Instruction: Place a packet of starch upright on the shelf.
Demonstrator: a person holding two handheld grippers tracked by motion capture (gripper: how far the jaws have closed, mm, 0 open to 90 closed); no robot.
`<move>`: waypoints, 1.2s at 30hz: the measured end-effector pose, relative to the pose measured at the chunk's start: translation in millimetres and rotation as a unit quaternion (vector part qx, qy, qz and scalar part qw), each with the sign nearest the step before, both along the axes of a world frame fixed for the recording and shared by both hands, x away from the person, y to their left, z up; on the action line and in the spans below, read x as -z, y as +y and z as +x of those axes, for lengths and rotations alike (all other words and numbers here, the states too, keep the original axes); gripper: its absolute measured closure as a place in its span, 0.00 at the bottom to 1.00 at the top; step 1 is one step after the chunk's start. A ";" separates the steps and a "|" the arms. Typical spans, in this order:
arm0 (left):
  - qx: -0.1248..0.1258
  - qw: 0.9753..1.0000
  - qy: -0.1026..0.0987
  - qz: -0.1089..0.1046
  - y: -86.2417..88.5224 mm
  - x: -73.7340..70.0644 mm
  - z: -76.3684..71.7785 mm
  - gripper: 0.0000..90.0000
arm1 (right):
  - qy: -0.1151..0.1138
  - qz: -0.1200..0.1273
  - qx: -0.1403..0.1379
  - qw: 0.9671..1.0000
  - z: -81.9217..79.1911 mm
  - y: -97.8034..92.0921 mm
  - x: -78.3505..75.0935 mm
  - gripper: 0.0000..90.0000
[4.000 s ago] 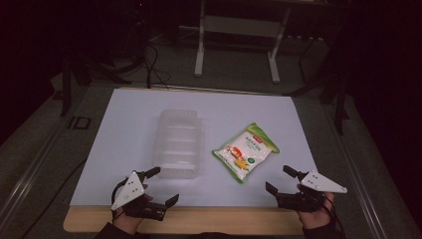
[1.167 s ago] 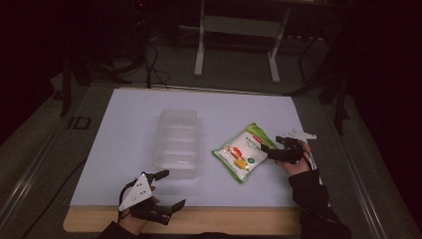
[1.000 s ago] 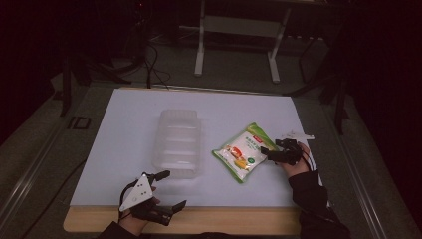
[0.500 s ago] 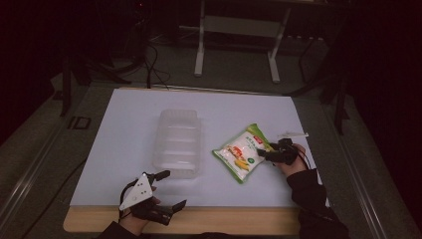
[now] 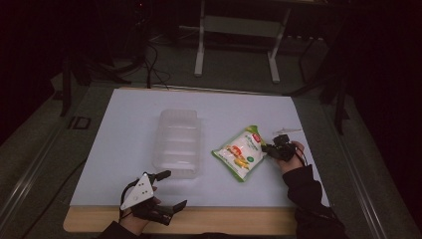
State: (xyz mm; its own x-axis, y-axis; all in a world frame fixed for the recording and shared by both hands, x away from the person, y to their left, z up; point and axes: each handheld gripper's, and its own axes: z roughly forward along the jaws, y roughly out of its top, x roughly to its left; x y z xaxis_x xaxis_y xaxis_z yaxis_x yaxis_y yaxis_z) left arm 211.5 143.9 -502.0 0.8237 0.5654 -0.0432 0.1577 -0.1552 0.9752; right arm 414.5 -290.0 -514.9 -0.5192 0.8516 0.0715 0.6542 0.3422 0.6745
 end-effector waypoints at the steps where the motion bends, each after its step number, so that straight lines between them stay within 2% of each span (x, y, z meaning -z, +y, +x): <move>1: 0.000 1.000 0.000 0.000 0.1 -0.2 -0.2 0.00 | -0.001 0.005 0.003 1.000 0.2 -0.3 -1.6 0.92; 7: -0.001 1.000 -0.005 0.002 -0.7 0.1 -1.2 0.00 | -0.013 0.019 0.011 1.000 -1.7 0.0 -11.7 0.94; 10: 0.003 1.000 -0.003 -0.003 -1.0 0.1 -1.2 0.00 | -0.026 0.025 0.008 0.999 -5.0 0.5 -20.8 0.94; 13: 0.000 1.000 -0.002 -0.002 -0.5 -0.1 -0.8 0.00 | -0.040 0.041 0.005 0.998 -8.9 0.9 -31.2 0.94; 15: -0.003 1.000 -0.003 0.001 -0.4 -0.1 -0.8 0.00 | -0.053 0.039 -0.004 0.998 -12.1 3.5 -38.6 0.94; 20: 0.000 1.000 -0.001 -0.006 -1.3 0.1 -1.0 0.00 | -0.074 0.025 -0.026 0.997 -20.5 12.8 -57.9 0.95; 25: -0.001 1.000 0.004 -0.010 -1.8 -0.7 -1.6 0.00 | -0.102 0.030 -0.045 0.993 -30.8 22.3 -77.2 0.95; 28: -0.017 1.000 0.008 0.004 -4.6 -2.2 -2.1 0.00 | -0.119 0.028 -0.062 0.991 -39.4 30.5 -86.8 0.95; 33: -0.002 1.000 0.025 -0.010 -11.5 -11.3 -3.7 0.00 | -0.146 0.016 -0.096 0.985 -54.5 46.0 -101.6 0.95; 36: 0.003 1.000 0.028 -0.006 -15.6 -20.0 -4.2 0.00 | -0.159 0.004 -0.109 0.981 -59.6 53.8 -108.6 0.95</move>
State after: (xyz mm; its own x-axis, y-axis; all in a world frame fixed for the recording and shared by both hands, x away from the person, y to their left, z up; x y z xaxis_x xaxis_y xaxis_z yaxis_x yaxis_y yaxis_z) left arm 207.2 128.3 -482.0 0.8231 0.5595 -0.0970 0.2120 -0.1443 0.9665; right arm 354.9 -236.2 -406.3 -0.6859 0.7183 -0.1166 0.3227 0.4439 0.8359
